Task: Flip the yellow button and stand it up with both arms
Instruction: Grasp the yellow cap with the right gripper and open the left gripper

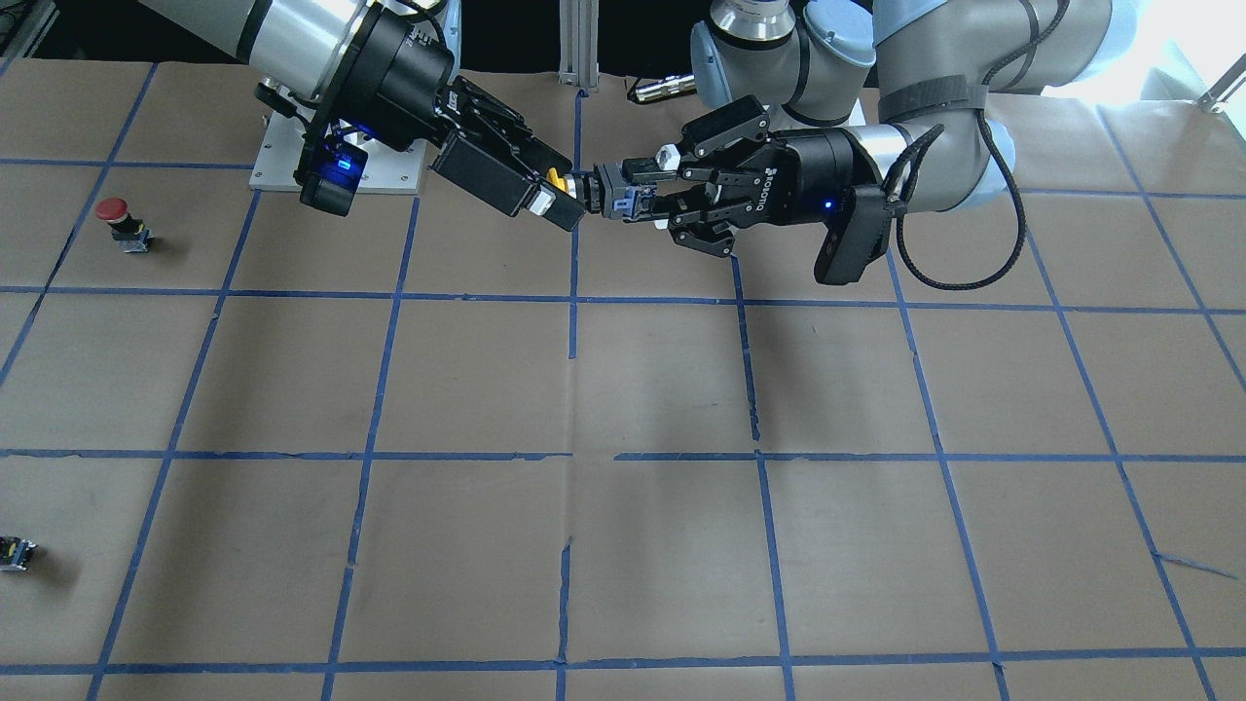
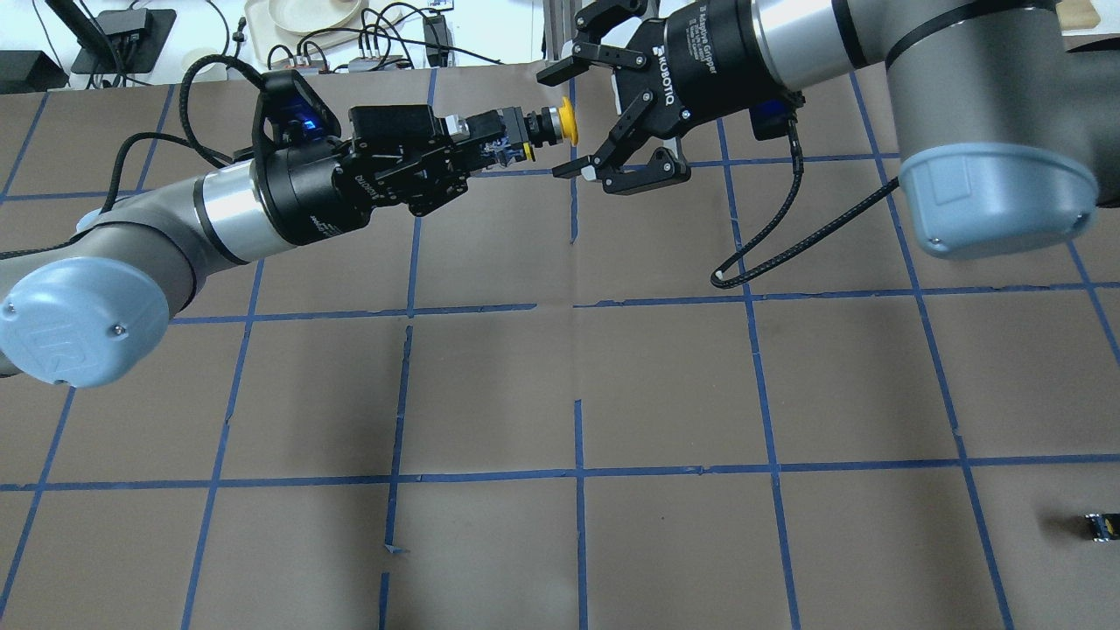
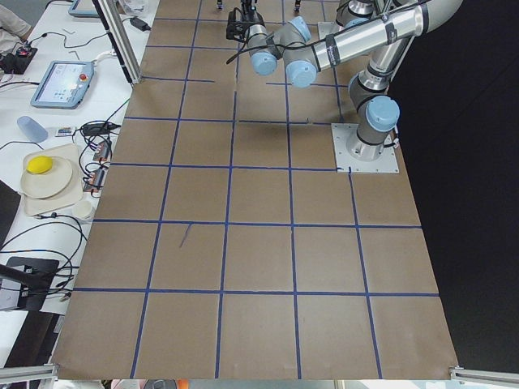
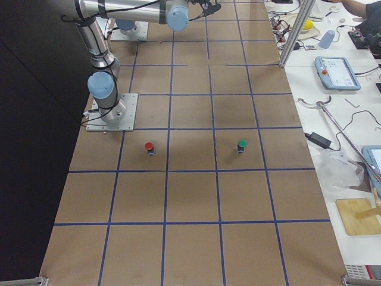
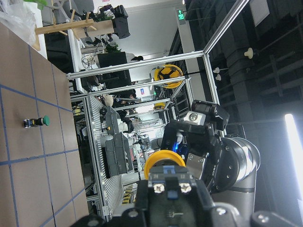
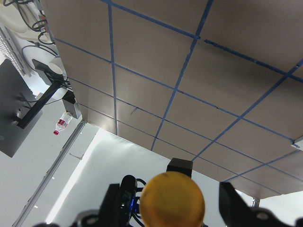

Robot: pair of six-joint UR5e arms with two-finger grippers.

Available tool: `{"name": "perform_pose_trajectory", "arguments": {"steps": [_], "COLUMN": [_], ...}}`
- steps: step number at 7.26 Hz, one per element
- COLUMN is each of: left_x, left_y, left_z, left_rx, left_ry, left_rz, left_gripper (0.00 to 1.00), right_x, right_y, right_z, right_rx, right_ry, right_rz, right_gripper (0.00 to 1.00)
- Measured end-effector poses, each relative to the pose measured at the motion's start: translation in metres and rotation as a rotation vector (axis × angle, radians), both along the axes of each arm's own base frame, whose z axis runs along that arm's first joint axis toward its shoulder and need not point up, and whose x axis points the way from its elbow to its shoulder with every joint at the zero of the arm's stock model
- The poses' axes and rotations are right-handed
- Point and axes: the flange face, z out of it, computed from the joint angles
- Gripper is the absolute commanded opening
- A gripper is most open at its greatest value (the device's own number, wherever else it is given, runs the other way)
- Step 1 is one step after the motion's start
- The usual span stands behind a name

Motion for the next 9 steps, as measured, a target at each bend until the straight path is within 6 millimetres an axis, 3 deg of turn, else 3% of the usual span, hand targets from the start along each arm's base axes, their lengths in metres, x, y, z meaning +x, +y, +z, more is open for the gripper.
{"name": "perform_pose_trajectory", "arguments": {"steps": [1, 2, 3, 7, 9], "left_x": [0.000, 0.000, 0.000, -0.001, -0.001], "left_y": [0.000, 0.001, 0.001, 0.003, 0.006], "left_z": [0.000, 0.001, 0.001, 0.004, 0.009], "left_rx": [-0.002, -0.004, -0.004, -0.006, 0.042], "left_ry": [0.000, -0.002, -0.003, -0.021, -0.070], "left_rz": [0.000, 0.000, -0.002, -0.013, -0.050], "left_gripper": [0.19, 0.39, 0.99, 1.00, 1.00], "right_x": [-0.001, -0.001, -0.002, -0.009, -0.038], "right_y": [0.000, 0.000, 0.000, -0.004, -0.017], "right_z": [0.001, 0.001, 0.002, 0.003, 0.002], "right_rx": [-0.002, -0.004, -0.007, -0.018, -0.066], "right_ry": [-0.001, -0.002, -0.002, 0.001, 0.025], "right_rz": [-0.001, -0.002, -0.001, -0.011, -0.036], "right_gripper": [0.19, 0.15, 0.13, 0.08, 0.08]}}
